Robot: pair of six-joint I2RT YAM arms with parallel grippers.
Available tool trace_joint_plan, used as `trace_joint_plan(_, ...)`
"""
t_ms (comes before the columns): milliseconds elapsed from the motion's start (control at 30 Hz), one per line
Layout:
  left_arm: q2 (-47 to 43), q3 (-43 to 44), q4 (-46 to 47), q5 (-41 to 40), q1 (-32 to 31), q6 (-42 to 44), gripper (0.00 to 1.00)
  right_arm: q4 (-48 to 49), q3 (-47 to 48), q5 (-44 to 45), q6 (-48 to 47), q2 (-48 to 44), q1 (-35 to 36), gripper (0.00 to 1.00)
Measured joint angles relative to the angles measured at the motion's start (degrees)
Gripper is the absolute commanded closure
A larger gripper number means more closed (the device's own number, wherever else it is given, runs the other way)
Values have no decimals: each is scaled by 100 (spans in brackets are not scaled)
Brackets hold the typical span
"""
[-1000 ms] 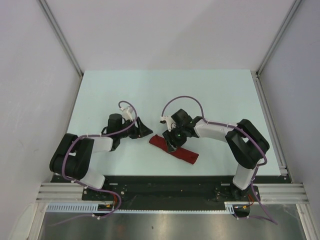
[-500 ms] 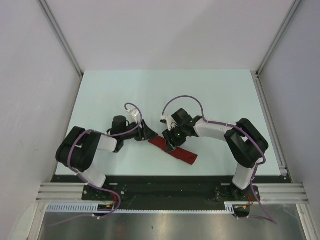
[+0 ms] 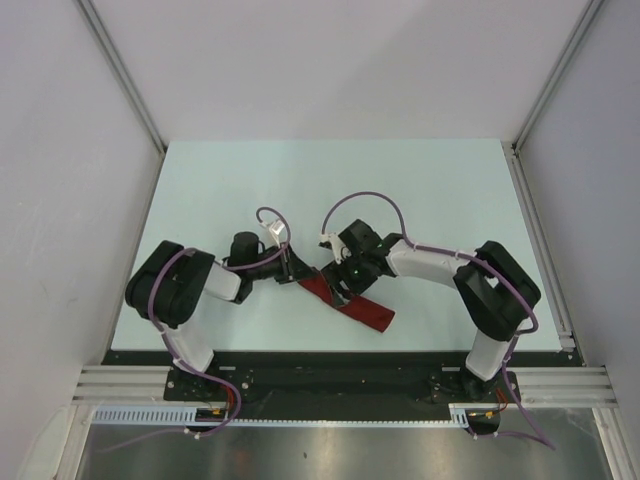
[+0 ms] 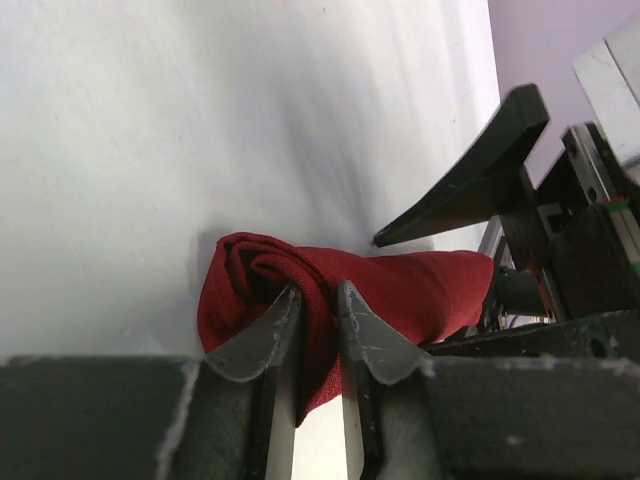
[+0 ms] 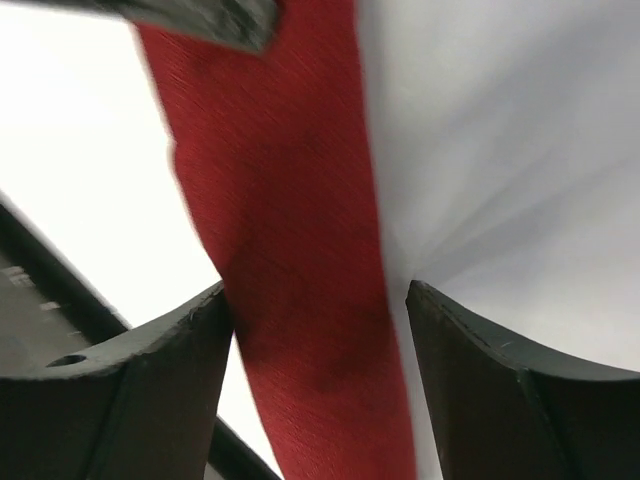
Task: Fold the napkin, place the utensils inside, and roll it up
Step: Roll the napkin with the utensil
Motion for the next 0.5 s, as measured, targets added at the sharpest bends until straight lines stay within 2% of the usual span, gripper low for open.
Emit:
trace_joint_plan(100, 48, 68, 7, -2, -2, -39, 78, -227, 0, 800, -37, -177, 256, 24)
trace_joint_plan(267, 111, 116, 9, -4, -4, -44, 79, -238, 0, 2326, -140, -702, 1172, 23)
trace_joint_plan(367, 136, 146, 2, -7, -4, -46, 79, -94, -15, 2929, -289, -909, 1600, 24)
trace_joint_plan(500, 177, 175, 0, -7, -4, -44, 79, 76, -72, 3283, -518, -949, 1840, 28)
